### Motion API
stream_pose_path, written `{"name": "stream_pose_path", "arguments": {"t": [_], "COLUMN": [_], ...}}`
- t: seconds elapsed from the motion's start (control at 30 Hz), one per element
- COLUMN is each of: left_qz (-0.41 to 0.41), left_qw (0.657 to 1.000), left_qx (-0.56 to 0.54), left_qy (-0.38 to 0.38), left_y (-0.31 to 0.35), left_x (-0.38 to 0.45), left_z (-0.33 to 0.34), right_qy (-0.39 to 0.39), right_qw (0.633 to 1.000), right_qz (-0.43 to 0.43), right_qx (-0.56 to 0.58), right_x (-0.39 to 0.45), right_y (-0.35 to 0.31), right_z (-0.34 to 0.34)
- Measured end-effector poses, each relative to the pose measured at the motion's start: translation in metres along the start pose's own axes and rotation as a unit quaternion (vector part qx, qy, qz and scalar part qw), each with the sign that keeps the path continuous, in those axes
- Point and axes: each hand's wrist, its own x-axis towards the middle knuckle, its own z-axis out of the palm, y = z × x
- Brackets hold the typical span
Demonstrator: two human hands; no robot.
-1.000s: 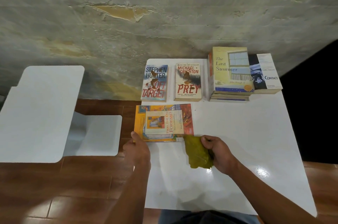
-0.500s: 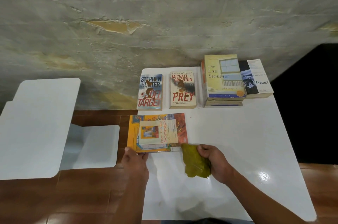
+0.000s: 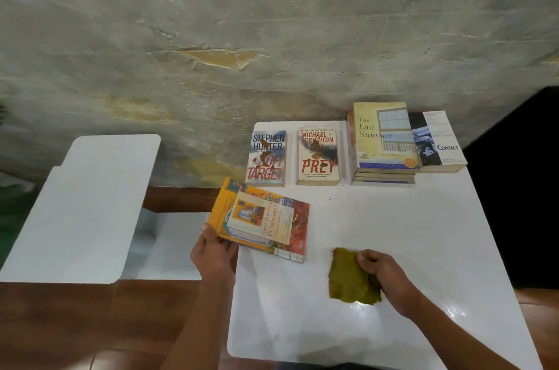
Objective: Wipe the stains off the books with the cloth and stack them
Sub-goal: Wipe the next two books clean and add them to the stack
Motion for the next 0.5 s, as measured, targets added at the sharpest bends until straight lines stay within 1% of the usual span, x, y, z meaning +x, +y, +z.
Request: {"name": "stream_pose_path", "arguments": {"t": [0.07, 0.17, 0.23, 0.3, 0.33, 0.43, 0.5], "left_qz": [0.017, 0.040, 0.058, 0.081, 0.091, 0.129, 0.137], "left_qw": [1.000, 0.998, 0.995, 0.989, 0.985, 0.967, 0.954], "left_qx": [0.004, 0.016, 0.035, 0.071, 0.094, 0.155, 0.183], "left_qy": [-0.014, -0.042, -0.070, -0.098, -0.113, -0.158, -0.194], "left_y": [0.011, 0.029, 0.041, 0.054, 0.059, 0.083, 0.100], "left_x": [-0.001, -0.001, 0.000, 0.000, 0.001, -0.005, -0.011], "left_z": [-0.002, -0.002, -0.003, -0.003, -0.001, 0.006, 0.017], "right_qy": [0.026, 0.068, 0.105, 0.151, 0.162, 0.144, 0.131], "right_qw": [0.992, 0.944, 0.918, 0.905, 0.906, 0.934, 0.944], "right_qz": [-0.036, -0.077, -0.075, -0.087, -0.102, -0.139, -0.169], "right_qx": [-0.119, -0.313, -0.376, -0.387, -0.378, -0.295, -0.250], "right_x": [-0.003, 0.000, -0.004, -0.010, -0.013, -0.026, -0.031], "right_y": [-0.004, -0.006, -0.006, -0.013, -0.020, -0.050, -0.070], "right_z": [0.005, 0.010, 0.011, 0.013, 0.015, 0.028, 0.033]}}
